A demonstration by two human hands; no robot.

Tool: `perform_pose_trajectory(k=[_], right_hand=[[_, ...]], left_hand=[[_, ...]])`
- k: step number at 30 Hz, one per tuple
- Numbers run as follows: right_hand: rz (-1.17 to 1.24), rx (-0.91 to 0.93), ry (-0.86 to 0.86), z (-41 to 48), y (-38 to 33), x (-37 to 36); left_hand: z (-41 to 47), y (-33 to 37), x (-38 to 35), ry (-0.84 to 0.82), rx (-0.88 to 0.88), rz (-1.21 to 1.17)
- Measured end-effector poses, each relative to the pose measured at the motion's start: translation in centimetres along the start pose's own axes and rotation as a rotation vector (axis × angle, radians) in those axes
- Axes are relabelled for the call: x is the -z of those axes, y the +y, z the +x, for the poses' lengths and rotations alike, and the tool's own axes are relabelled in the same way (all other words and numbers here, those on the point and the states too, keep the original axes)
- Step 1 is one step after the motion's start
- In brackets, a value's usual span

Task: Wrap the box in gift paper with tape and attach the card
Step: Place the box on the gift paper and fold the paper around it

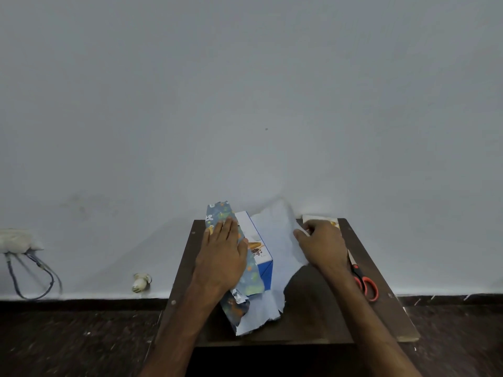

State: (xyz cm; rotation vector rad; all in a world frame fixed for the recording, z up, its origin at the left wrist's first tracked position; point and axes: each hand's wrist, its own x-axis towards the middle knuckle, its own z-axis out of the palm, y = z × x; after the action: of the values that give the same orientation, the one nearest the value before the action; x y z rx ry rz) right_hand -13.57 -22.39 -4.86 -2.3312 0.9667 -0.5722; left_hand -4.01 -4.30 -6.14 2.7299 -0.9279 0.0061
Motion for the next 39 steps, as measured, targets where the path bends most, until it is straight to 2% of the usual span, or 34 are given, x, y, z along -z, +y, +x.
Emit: perform_pose_trajectory(k=[3,8,10,12,14,16,19,21,24,26,27,29,30,31,32,34,36,39], right_hand=[[-0.019,0.182,0.043,-2.2,-4.1,1.0],[-0.389,0.579,0.03,-5.7,-8.2,-0.4],[-0.491,0.633,-0.054,-6.4,-8.6,-0.7],[-0.507,0.669,-0.05,-6.4,-8.5,-1.0],[-0.525,0.727,-0.07,-6.2,-8.0,-1.5],[-0.526,0.693,-0.179,-5.8,-7.3,-1.6],[-0.366,0.632,-0.294,-5.6,-6.9,-1.4],[-0.177,0.527,-0.433,-5.1,-6.7,-1.0],[0.15,0.368,-0.616,-4.0,-6.0,0.0],[0.312,0.284,-0.55,-3.5,-5.5,0.0],[0.365,0.281,-0.432,-3.2,-5.1,-0.5],[0.39,0.268,-0.259,-2.9,-4.1,-2.4],[0.399,0.236,-0.266,-2.8,-3.7,-3.5],[0.457,0.145,-0.351,-2.9,-3.5,-4.2],[0.616,0.009,-0.477,-2.9,-3.5,-4.9],[0.892,-0.185,-0.691,-2.9,-3.7,-5.7],[0.952,-0.16,-0.745,-2.9,-4.1,-5.6],[1.001,-0.089,-0.707,-3.1,-4.2,-5.0]], left_hand=[[0.0,0.1,0.0,0.01,0.002,0.017],[-0.3,0.2,0.3,0.0,-0.004,-0.035],[-0.3,0.1,0.5,-0.016,-0.027,-0.065],[-0.3,-0.1,0.3,-0.007,-0.084,-0.131],[-0.1,-0.5,0.0,0.053,-0.113,-0.358],[0.0,-0.6,-0.4,0.099,-0.066,-0.648],[0.0,-0.7,-1.0,0.174,0.015,-1.01],[0.0,-1.0,-1.4,0.232,0.003,-1.048],[0.1,-1.1,-1.8,0.283,0.01,-0.965],[0.4,-1.2,-1.8,0.306,0.131,-1.025],[0.4,-1.2,-1.7,0.264,0.23,-1.055],[0.1,-1.4,-1.3,0.064,0.424,-1.156],[0.0,-1.6,-1.2,-0.023,0.463,-1.257],[0.0,-1.7,-1.1,-0.072,0.459,-1.372],[-0.1,-1.7,-1.1,-0.085,0.434,-1.444],[-0.2,-1.5,-1.1,-0.036,0.395,-1.465],[-0.3,-1.4,-1.2,0.012,0.372,-1.481],[-0.8,-1.1,-0.4,0.075,0.265,-1.514]])
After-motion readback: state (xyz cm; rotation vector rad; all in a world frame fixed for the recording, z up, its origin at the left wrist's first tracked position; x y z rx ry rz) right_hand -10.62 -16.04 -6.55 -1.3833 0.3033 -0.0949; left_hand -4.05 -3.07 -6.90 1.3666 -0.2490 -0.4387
